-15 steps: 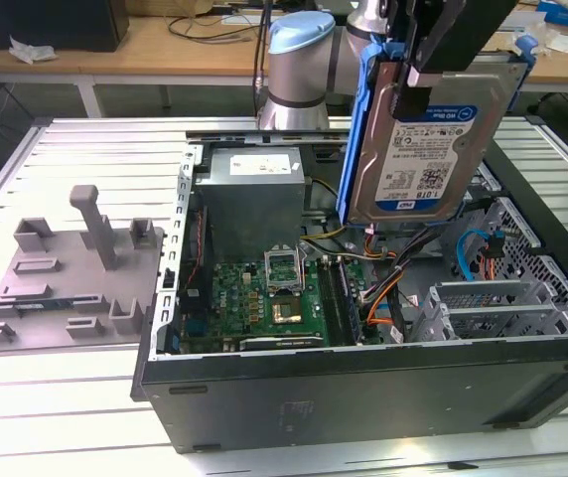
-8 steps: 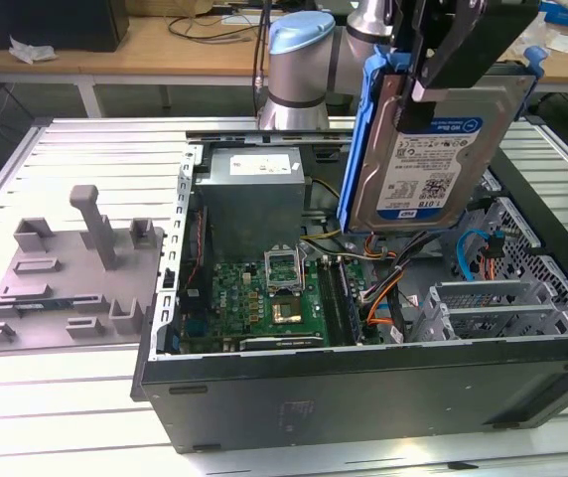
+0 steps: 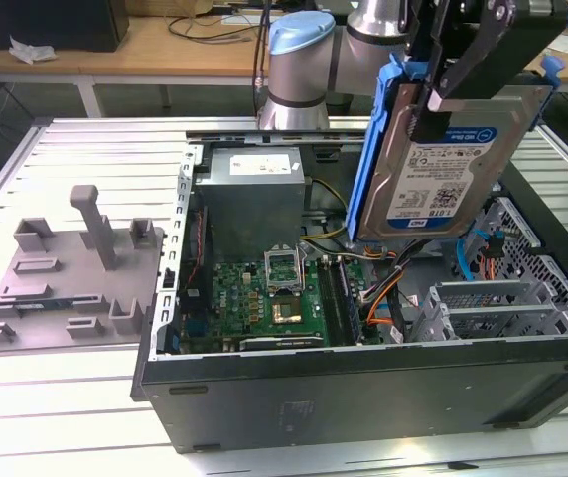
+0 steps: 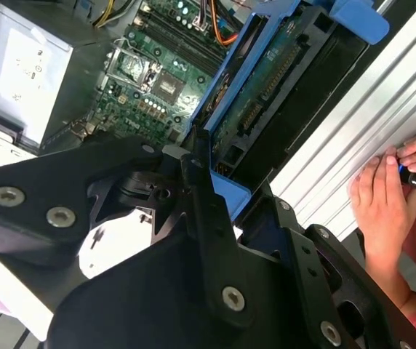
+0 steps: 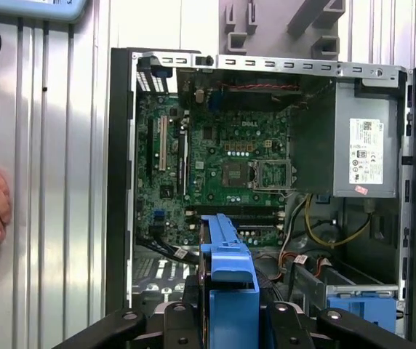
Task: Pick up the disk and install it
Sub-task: 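Insert the disk into the insertion slot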
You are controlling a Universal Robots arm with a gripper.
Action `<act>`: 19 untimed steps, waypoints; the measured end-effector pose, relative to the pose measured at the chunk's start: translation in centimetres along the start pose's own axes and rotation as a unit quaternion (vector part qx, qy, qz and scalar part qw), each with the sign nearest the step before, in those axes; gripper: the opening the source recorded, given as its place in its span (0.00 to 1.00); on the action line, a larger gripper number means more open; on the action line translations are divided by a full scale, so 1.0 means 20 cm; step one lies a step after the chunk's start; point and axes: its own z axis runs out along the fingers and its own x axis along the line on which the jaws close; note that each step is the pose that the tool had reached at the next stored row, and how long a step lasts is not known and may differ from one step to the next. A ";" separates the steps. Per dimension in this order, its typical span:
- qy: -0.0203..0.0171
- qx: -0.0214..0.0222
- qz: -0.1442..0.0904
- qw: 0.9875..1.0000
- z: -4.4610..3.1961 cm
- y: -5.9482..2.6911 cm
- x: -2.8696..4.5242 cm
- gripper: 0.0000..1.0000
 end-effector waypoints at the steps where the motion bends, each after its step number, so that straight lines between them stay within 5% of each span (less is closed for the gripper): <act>1: 0.000 0.000 0.000 1.000 0.001 -0.009 0.002 0.37; 19: 0.000 0.000 0.002 1.000 0.029 -0.125 0.019 0.37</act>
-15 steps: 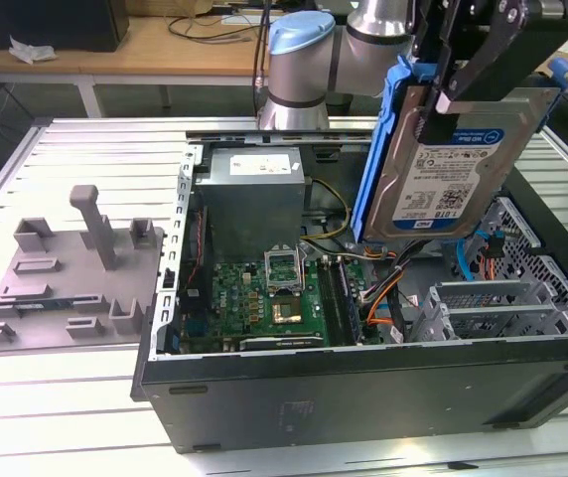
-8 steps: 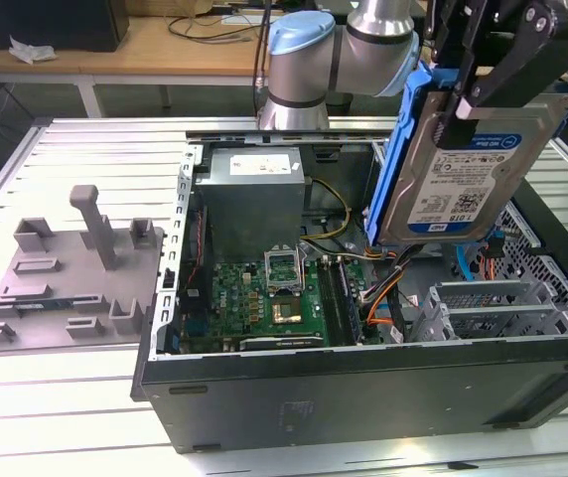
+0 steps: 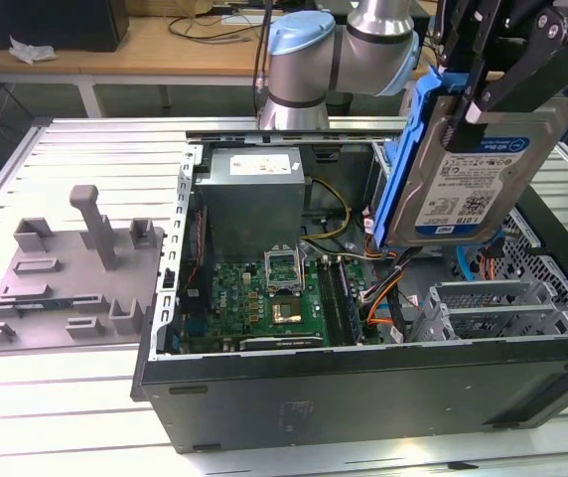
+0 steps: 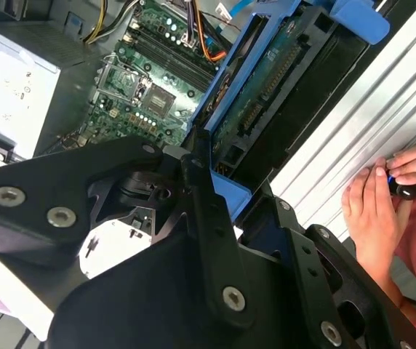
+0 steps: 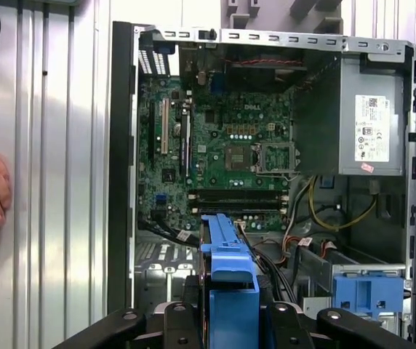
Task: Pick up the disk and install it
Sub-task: 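Insert the disk into the insertion slot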
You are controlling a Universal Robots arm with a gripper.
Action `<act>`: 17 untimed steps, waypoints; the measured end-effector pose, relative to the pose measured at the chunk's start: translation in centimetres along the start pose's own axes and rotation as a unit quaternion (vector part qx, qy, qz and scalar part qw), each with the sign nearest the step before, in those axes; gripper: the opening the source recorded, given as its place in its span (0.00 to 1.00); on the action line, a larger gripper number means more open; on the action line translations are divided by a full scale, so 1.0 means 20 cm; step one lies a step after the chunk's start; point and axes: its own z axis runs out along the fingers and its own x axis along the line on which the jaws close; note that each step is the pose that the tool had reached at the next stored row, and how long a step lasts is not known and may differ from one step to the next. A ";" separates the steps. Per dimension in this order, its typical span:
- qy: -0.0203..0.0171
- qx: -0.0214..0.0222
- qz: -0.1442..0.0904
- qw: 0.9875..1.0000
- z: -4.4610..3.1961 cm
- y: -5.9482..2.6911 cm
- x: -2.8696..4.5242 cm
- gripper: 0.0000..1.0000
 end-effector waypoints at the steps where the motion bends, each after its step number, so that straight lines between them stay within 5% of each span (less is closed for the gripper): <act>1: 0.000 0.000 0.000 1.000 0.004 -0.007 0.000 0.37; 17: 0.000 0.000 0.001 1.000 0.008 -0.042 0.011 0.37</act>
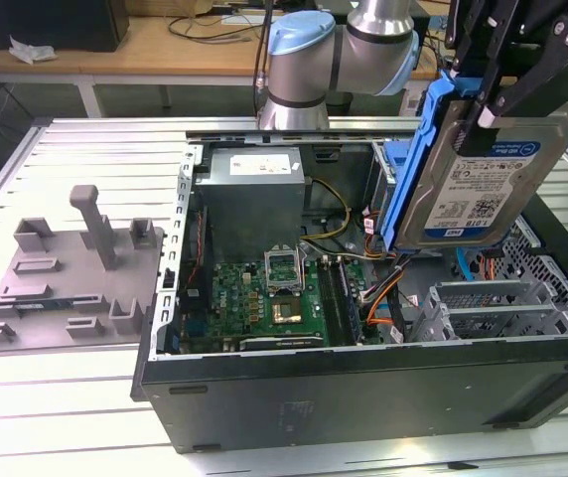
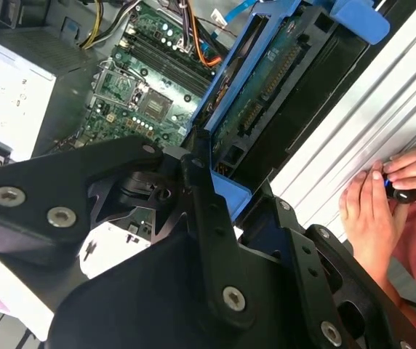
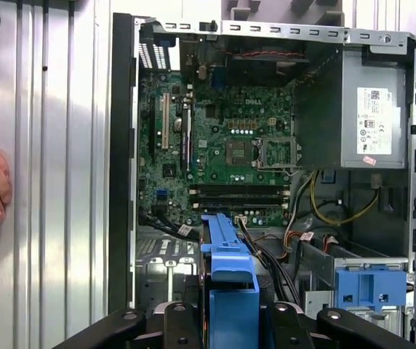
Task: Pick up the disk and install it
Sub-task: 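Insert the disk into the insertion slot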
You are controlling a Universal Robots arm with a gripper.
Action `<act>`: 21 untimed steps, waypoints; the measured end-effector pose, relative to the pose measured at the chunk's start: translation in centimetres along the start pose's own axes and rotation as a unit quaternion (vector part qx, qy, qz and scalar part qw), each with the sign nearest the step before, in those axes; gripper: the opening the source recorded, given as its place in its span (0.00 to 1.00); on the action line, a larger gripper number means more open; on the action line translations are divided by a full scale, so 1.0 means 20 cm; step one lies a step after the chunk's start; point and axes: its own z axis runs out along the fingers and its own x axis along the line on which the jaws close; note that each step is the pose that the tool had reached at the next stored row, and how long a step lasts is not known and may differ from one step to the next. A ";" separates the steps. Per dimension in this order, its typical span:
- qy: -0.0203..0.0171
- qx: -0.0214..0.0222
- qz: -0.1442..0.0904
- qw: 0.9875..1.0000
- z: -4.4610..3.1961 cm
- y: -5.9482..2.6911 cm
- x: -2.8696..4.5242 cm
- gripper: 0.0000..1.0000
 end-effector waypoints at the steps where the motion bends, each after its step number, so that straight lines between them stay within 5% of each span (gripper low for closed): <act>1: 0.000 0.000 0.000 1.000 0.001 -0.002 0.004 0.37; 8: 0.000 0.000 0.001 1.000 0.012 -0.043 0.039 0.37; 21: 0.000 0.000 0.002 1.000 0.035 -0.216 0.059 0.37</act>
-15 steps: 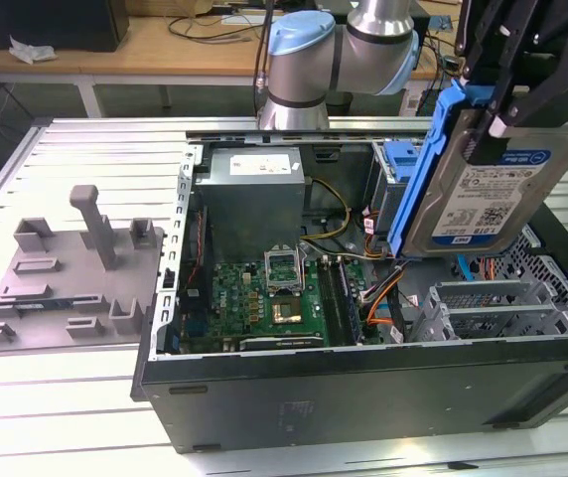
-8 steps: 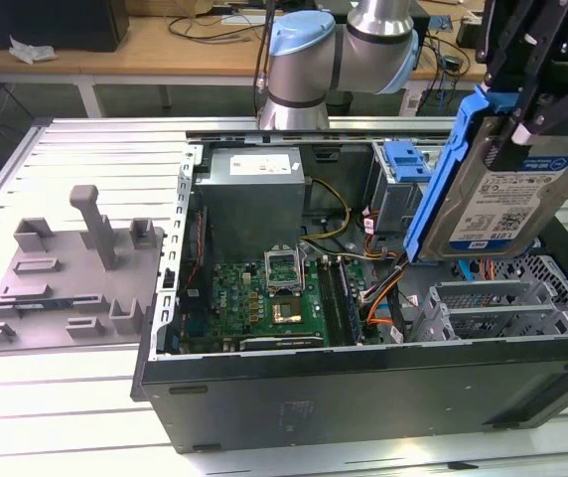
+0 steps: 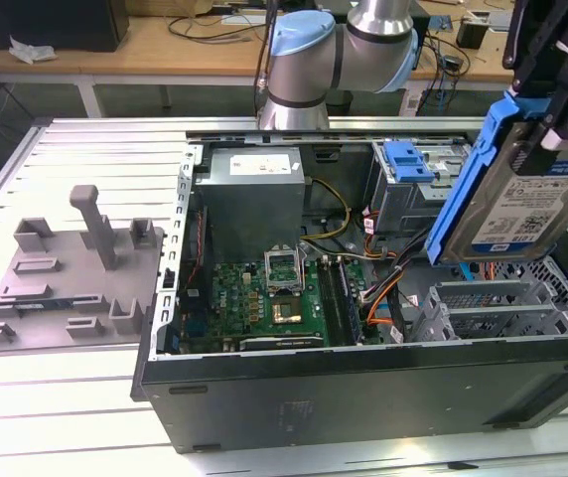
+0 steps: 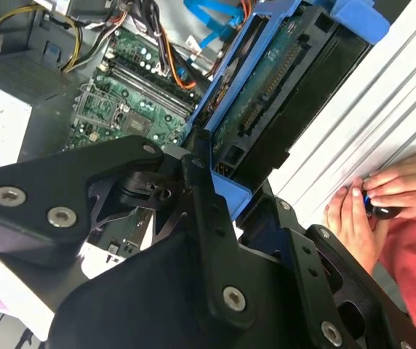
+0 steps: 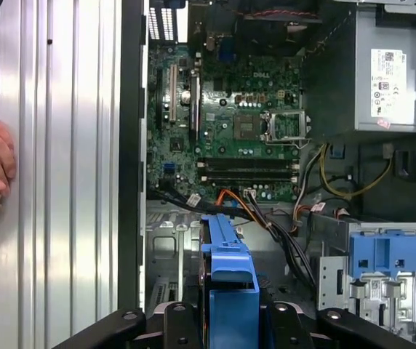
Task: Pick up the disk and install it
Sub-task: 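Insert the disk into the insertion slot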
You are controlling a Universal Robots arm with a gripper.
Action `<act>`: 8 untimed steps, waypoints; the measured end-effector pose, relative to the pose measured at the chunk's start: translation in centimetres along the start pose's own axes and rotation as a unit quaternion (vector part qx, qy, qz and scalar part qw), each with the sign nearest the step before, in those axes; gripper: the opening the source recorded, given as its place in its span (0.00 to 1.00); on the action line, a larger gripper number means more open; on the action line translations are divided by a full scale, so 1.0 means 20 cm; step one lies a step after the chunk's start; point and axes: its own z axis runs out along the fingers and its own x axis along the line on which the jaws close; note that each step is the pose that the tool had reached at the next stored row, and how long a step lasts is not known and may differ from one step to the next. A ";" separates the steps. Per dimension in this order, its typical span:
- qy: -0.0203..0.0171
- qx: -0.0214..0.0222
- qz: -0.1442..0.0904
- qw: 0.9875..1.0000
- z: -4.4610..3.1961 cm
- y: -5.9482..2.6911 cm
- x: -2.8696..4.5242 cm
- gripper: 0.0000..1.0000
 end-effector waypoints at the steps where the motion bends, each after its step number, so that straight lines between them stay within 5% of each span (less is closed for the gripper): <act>1: 0.000 0.000 0.000 1.000 0.001 -0.011 0.001 0.37; 5: 0.000 0.000 0.000 1.000 0.012 -0.075 0.006 0.37; 8: 0.000 0.000 0.000 1.000 0.020 -0.083 0.008 0.37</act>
